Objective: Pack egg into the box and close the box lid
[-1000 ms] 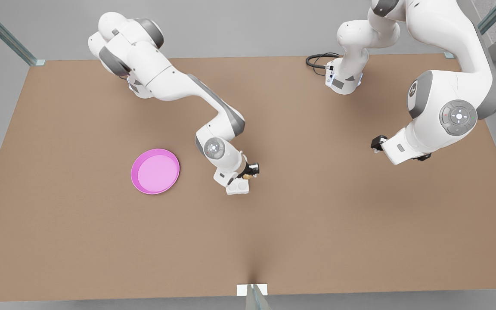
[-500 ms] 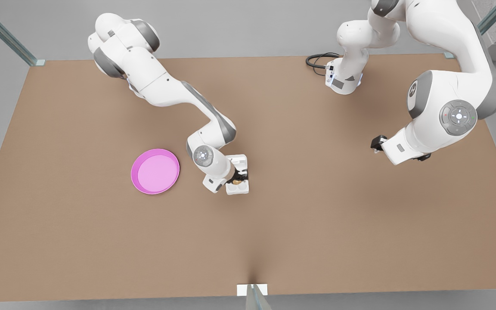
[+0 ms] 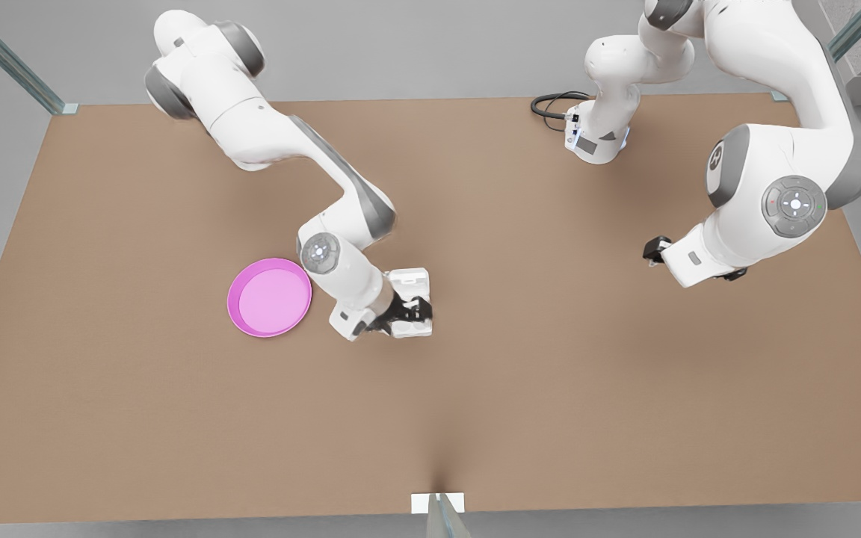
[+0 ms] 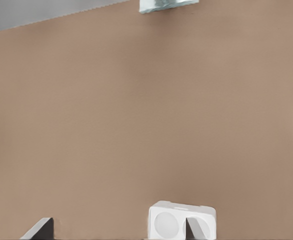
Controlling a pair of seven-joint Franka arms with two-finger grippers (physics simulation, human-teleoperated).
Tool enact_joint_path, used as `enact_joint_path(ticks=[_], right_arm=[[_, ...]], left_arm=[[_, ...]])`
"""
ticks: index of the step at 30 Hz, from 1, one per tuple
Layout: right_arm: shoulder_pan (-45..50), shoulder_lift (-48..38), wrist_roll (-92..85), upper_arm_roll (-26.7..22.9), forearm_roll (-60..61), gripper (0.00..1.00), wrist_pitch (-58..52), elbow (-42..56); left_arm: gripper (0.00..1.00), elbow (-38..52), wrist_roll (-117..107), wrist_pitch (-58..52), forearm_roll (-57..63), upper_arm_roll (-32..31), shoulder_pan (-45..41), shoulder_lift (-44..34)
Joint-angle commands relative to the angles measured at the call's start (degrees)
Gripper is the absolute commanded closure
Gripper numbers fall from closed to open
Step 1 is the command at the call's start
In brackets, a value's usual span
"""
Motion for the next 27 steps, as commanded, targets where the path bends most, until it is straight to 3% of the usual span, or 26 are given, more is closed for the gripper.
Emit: enact_joint_path(ticks=[1,2,3,4,6,8,9,15,21,27], right_arm=[[-6.51,-5.81,-5.80,-0.28,-2.58,0.00,-29.55,6.68],[-15.63,-7.91,-21.14,-0.19,-5.05,0.00,-38.08,8.00],[-19.34,-11.87,-32.69,-4.39,-5.31,0.00,-40.02,5.03],[-22.33,-20.65,-33.15,-9.33,-5.40,0.00,-40.82,-7.53],[-23.30,-23.56,-25.06,-8.98,-8.21,0.00,-42.04,-10.90],[-24.36,-22.42,-25.41,-9.15,-9.60,0.00,-49.78,-7.12],[-24.79,-21.89,-25.68,-9.24,-15.42,0.00,-49.78,-3.96],[-27.43,-20.40,-25.68,-9.24,-14.19,0.00,-50.05,-2.19],[-31.04,-20.49,-25.85,-9.24,-9.97,0.00,-50.92,-2.28],[-30.33,-20.14,-25.85,-8.98,-9.88,0.00,-51.36,-2.63]], left_arm=[[0.00,0.08,-9.72,-0.29,-0.17,-0.14,-4.26,0.58],[0.00,0.08,-19.46,-0.55,-0.26,-0.14,-8.83,1.20],[0.41,0.17,-27.03,-1.61,-3.05,-0.14,-12.87,2.60],[0.79,0.35,-42.59,-1.17,-13.61,-0.14,-16.65,6.11],[0.79,4.48,-66.41,8.84,-26.00,-0.22,-22.54,13.50],[0.79,4.57,-77.40,20.53,-26.45,-0.14,-30.01,16.66],[0.79,4.48,-81.18,20.98,-26.45,-0.14,-32.47,16.67],[0.79,4.48,-90.94,34.86,-26.10,-0.14,-40.39,22.81],[0.79,4.30,-87.43,37.68,-20.65,-0.14,-40.57,29.15],[0.79,3.69,-86.81,37.59,-19.51,-0.14,-40.65,30.38]])
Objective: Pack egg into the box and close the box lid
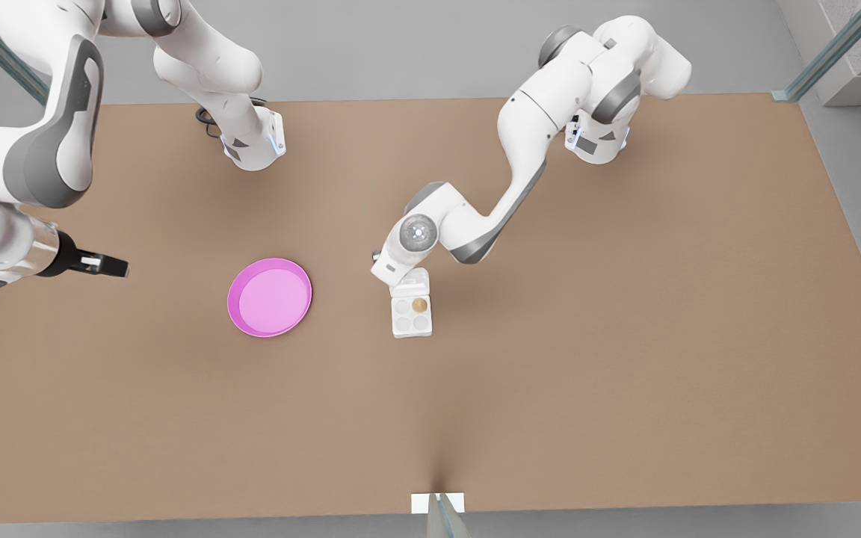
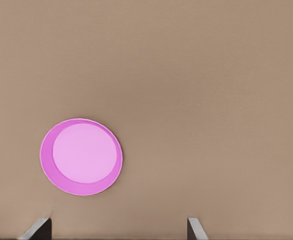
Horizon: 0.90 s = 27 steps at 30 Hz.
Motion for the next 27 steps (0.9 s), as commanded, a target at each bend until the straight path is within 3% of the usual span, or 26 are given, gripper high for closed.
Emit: enact_joint_path(ticks=[1,27], right_arm=[[-0.72,0.11,-6.33,0.03,1.08,0.00,-1.22,0.06],[3.15,5.74,-7.12,-0.14,2.05,0.00,-3.59,3.14]], left_arm=[[0.79,-0.42,-22.12,1.95,0.49,0.03,0.04,-0.04],[0.79,-0.69,-15.97,2.39,1.19,0.38,5.14,0.23]])
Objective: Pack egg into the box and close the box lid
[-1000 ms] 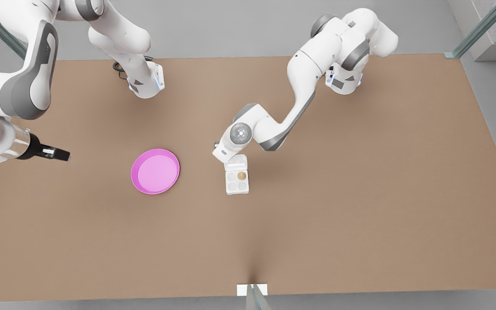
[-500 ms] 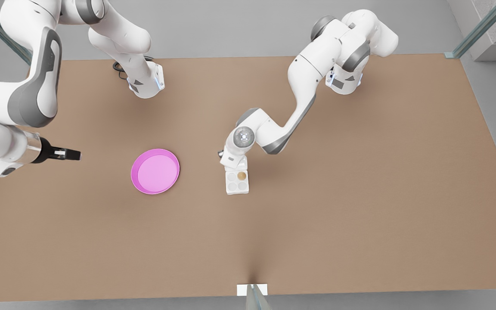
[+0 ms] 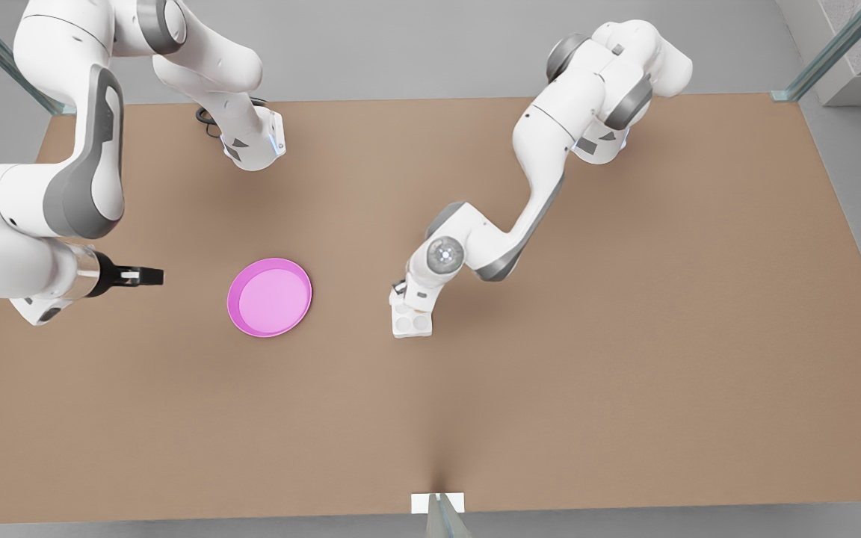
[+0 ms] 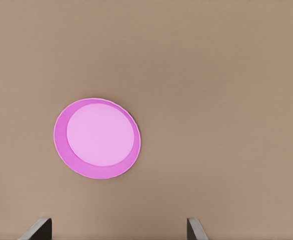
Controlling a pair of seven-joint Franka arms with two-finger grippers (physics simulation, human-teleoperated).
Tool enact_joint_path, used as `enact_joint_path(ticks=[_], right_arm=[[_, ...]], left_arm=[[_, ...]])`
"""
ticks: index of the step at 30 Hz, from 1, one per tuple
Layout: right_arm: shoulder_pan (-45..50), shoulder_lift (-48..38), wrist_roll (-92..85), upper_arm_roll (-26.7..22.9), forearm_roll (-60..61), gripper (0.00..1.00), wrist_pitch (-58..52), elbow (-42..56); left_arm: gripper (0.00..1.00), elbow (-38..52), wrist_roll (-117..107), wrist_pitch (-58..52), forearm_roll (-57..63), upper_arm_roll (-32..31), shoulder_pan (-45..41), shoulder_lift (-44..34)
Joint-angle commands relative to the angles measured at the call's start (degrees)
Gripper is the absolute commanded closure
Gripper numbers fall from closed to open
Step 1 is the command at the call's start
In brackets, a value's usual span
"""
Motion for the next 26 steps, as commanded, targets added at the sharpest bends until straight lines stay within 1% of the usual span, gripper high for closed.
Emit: enact_joint_path(ticks=[1,8,9,10,11,12,13,14,15,16,17,18,19,20,21,24,26], right_arm=[[-1.02,-0.05,-1.98,0.01,0.61,0.00,-0.68,0.19],[-1.02,0.04,-1.81,0.01,0.70,0.00,-0.77,0.11],[-0.93,0.04,-1.90,0.01,1.23,0.00,-0.77,-0.24],[-0.93,0.04,-1.81,0.01,1.23,0.00,-0.77,-0.07],[-1.02,0.04,-1.98,0.01,1.14,0.00,-0.77,-0.07],[-1.10,0.04,-1.98,0.01,1.31,0.00,-0.68,0.10],[-1.02,-0.05,-1.72,0.01,0.79,0.00,-0.68,0.28],[-1.10,0.04,-1.37,0.01,0.79,0.00,-0.68,0.46],[-1.10,0.04,-1.28,-0.08,0.79,0.00,-0.68,0.54],[-1.10,-0.05,-1.19,-0.08,0.79,0.00,-0.59,0.54],[-1.37,-0.05,-1.28,-0.08,0.61,0.00,-0.59,0.54],[-1.54,-0.05,-1.28,-0.08,0.61,0.00,-0.59,0.54],[-1.37,-0.05,-1.19,-0.08,0.61,0.00,-0.59,0.54],[-1.02,-0.05,-1.02,-0.08,0.70,0.00,-0.59,0.54],[-0.49,0.04,-0.93,0.01,0.44,0.00,-0.59,0.54],[-0.49,0.04,-1.19,0.01,0.26,0.00,-0.33,0.54],[1.27,0.13,-0.93,0.09,-0.97,0.00,-0.33,0.46]], left_arm=[[0.79,0.37,-2.29,0.22,0.01,-0.01,0.70,-0.08],[0.79,3.36,-0.01,0.22,-0.07,0.08,4.74,0.45],[0.79,5.98,-0.01,-1.09,0.02,0.60,5.53,-0.69],[0.00,9.59,-0.01,-5.31,0.19,6.04,5.53,-2.45],[0.00,10.56,0.87,-9.34,0.19,12.62,5.71,-4.21],[0.00,15.04,17.63,-18.57,0.28,15.28,14.57,-4.30],[0.00,16.46,43.72,-27.54,0.63,15.63,21.08,-4.47],[0.00,16.46,62.52,-33.42,3.87,19.75,22.23,-6.84],[0.00,16.28,77.05,-43.96,4.32,23.89,22.58,-14.30],[0.00,14.27,79.10,-48.56,4.50,23.63,23.80,-23.51],[0.00,8.47,79.01,-48.21,6.68,20.57,24.60,-32.67],[0.00,4.07,79.71,-47.94,9.68,18.18,25.13,-37.42],[0.00,-1.01,82.34,-46.63,9.77,18.18,25.05,-40.59],[0.00,-4.37,86.38,-44.16,10.12,18.18,25.13,-41.92],[0.00,-4.37,89.11,-44.52,11.53,18.18,25.04,-41.83],[0.00,-4.37,88.50,-44.52,11.53,17.74,25.04,-41.48],[0.00,-4.37,88.32,-44.43,11.53,17.66,25.04,-41.48]])
